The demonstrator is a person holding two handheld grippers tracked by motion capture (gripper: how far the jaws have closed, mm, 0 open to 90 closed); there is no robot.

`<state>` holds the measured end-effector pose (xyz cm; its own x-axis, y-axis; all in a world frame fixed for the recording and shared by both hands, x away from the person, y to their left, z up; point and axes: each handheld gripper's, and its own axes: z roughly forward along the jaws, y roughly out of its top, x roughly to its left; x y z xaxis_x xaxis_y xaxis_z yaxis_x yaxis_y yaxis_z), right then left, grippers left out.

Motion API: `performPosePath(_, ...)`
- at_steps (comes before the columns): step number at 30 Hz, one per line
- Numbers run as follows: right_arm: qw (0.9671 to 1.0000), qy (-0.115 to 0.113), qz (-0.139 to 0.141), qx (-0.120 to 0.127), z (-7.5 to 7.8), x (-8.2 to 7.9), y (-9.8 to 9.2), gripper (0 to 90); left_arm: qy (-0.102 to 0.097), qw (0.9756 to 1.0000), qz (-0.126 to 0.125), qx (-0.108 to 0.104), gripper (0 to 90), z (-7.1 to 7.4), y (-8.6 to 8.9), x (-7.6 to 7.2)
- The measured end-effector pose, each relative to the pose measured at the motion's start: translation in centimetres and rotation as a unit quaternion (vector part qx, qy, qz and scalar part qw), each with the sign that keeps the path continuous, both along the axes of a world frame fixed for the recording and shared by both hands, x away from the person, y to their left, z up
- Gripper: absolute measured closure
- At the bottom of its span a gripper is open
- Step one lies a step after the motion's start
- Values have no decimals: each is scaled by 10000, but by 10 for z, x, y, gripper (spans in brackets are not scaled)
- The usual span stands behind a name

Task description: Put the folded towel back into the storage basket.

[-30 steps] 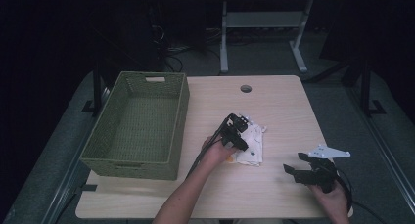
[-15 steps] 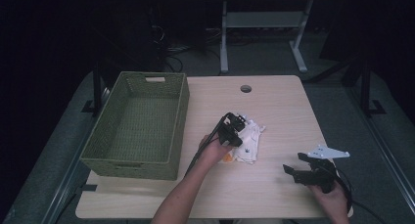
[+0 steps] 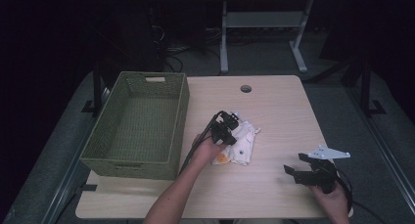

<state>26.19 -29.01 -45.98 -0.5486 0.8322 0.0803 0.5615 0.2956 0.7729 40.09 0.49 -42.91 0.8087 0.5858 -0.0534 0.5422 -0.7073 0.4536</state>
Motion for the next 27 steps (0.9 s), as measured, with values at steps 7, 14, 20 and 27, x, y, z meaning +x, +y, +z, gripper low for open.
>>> performPosePath(7, 10000, 4, -29, -7, 0, -1, 0, 230, -46, 9998, -17, -208, 809, 18, 11, -7)
performPosePath(14, 10000, 17, -30, -27, -1, -1, 0, 229, -70, 9993, -71, -358, 808, 32, 21, -14)
performPosePath(20, 10000, 20, -18, -24, -1, -1, 1, 229, -85, 9988, -117, -478, 808, 43, 29, -19)
performPosePath(27, 10000, 17, -40, 16, -1, -1, 0, 230, -96, 9978, -162, -636, 808, 59, 38, -23)
